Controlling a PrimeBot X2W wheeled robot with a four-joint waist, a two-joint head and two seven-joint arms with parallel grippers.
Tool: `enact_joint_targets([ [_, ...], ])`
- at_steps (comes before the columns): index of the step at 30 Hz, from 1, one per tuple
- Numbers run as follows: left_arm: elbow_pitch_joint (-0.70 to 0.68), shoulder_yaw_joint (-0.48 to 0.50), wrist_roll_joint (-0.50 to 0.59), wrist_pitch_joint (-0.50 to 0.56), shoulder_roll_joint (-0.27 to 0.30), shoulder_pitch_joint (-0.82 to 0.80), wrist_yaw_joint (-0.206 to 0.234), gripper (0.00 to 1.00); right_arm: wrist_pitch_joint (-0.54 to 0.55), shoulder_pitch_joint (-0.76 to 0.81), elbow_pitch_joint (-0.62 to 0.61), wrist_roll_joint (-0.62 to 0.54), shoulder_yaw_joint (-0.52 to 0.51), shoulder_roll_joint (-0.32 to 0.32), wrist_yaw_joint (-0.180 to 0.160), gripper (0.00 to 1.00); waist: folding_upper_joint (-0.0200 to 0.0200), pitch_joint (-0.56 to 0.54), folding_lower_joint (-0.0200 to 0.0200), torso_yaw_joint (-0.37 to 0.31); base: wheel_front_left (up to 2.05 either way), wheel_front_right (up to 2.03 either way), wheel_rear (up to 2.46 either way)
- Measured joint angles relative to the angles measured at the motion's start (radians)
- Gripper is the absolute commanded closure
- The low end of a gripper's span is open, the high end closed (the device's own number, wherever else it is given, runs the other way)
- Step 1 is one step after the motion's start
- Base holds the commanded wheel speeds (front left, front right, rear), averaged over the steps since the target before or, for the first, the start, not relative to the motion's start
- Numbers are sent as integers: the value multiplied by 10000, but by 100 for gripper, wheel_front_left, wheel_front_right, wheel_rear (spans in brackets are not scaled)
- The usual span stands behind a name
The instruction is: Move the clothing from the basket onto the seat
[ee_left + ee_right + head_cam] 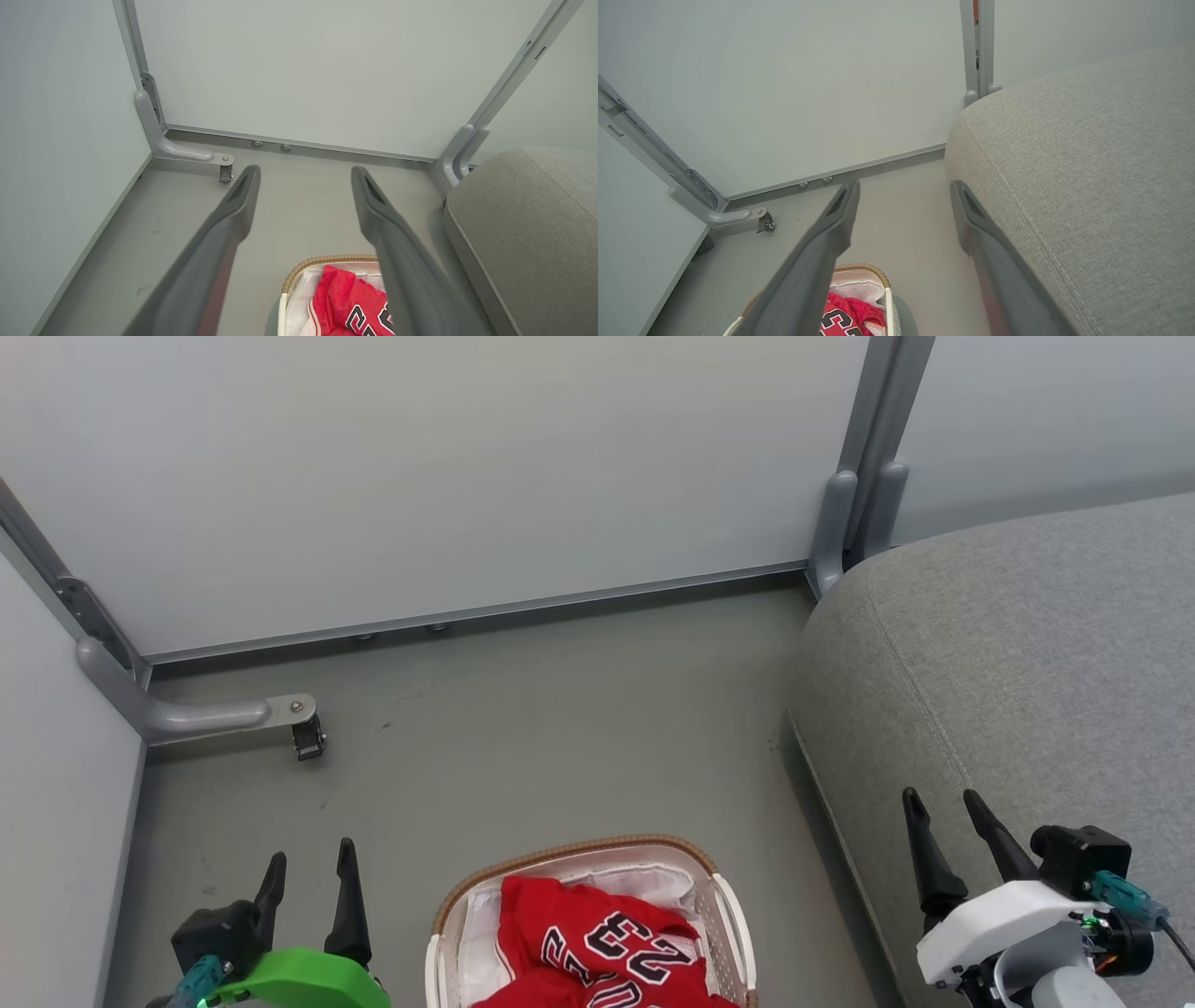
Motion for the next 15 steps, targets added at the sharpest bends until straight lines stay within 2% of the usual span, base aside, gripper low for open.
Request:
enact_joint_targets([
  [15, 107, 19, 1197, -311, -96, 249, 84, 0, -305, 194, 514, -1145, 10, 40, 2, 0, 0, -71, 0, 8, 0, 0, 0],
])
